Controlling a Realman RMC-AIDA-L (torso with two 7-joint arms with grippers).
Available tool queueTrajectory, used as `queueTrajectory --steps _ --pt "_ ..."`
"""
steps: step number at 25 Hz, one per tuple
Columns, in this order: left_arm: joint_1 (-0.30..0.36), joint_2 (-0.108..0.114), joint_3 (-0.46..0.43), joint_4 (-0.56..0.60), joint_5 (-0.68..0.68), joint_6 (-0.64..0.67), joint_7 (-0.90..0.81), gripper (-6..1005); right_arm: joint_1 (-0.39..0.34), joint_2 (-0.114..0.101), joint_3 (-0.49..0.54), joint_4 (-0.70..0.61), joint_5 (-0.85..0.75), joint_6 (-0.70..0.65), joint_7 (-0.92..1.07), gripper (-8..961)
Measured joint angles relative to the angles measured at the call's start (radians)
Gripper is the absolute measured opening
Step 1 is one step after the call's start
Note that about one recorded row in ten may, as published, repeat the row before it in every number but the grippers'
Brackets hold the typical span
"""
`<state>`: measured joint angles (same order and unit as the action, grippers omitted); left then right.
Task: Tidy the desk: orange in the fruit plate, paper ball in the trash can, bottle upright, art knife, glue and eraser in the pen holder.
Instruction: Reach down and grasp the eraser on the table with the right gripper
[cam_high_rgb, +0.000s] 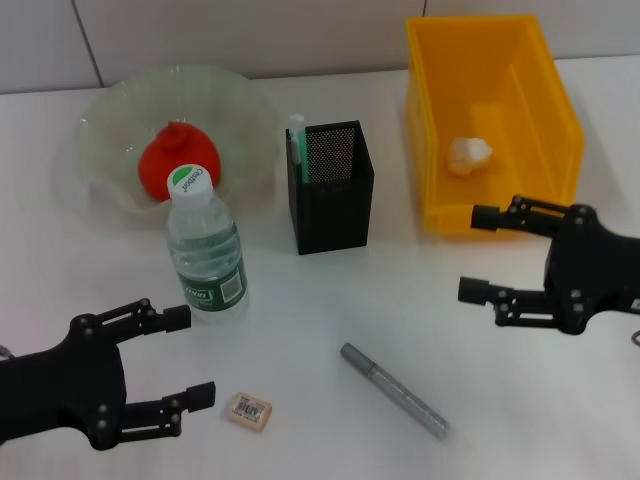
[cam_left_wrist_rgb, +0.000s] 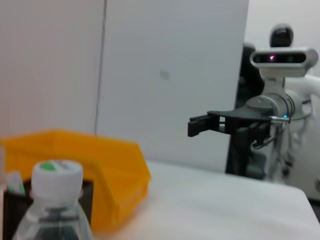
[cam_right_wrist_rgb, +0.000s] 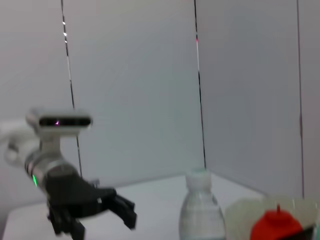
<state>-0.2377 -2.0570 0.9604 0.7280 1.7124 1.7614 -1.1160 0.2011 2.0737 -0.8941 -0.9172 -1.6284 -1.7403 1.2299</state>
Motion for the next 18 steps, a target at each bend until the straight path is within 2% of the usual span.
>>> queueTrajectory --steps 1,2,5,6,8,9,10,11,12,13,15,18 --pt "0.017 -0.012 0.018 0.129 0.053 -0.001 -0.121 761 0.014 0.000 0.025 0.049 -0.036 0.013 -0.038 737" --pt "0.017 -0.012 0.018 0.129 0.053 -0.001 -0.121 761 0.014 0.000 0.025 0.049 -0.036 0.013 -0.038 751" --pt "0.051 -0.016 0.096 0.297 0.076 -0.028 -0.246 760 0.024 -0.001 0.069 0.091 -0.084 0.036 -0.065 792" --pt "0.064 -0.014 0.133 0.355 0.082 -0.049 -0.289 760 0.028 -0.011 0.083 0.116 -0.093 0.047 -0.071 792" --pt "0.064 -0.014 0.133 0.355 0.082 -0.049 -0.289 760 0.030 -0.016 0.091 0.132 -0.095 0.051 -0.078 792" --pt "0.073 -0.013 0.168 0.410 0.098 -0.069 -0.328 759 0.031 -0.020 0.098 0.147 -0.096 0.054 -0.090 792" --pt "0.073 -0.013 0.168 0.410 0.098 -0.069 -0.328 759 0.032 -0.022 0.104 0.156 -0.096 0.055 -0.099 792" --pt "0.093 -0.014 0.237 0.546 0.148 -0.093 -0.379 759 0.031 -0.022 0.117 0.176 -0.096 0.060 -0.114 792" --pt "0.098 -0.014 0.265 0.601 0.163 -0.095 -0.396 759 0.031 -0.022 0.117 0.176 -0.096 0.060 -0.114 792" --pt "0.098 -0.014 0.265 0.601 0.163 -0.095 -0.396 759 0.029 -0.027 0.123 0.195 -0.098 0.066 -0.119 792" --pt "0.089 -0.013 0.312 0.699 0.186 -0.096 -0.439 758 0.028 -0.029 0.124 0.206 -0.101 0.068 -0.120 792" --pt "0.076 -0.012 0.318 0.717 0.200 -0.094 -0.449 758 0.026 -0.032 0.125 0.232 -0.115 0.070 -0.153 792"
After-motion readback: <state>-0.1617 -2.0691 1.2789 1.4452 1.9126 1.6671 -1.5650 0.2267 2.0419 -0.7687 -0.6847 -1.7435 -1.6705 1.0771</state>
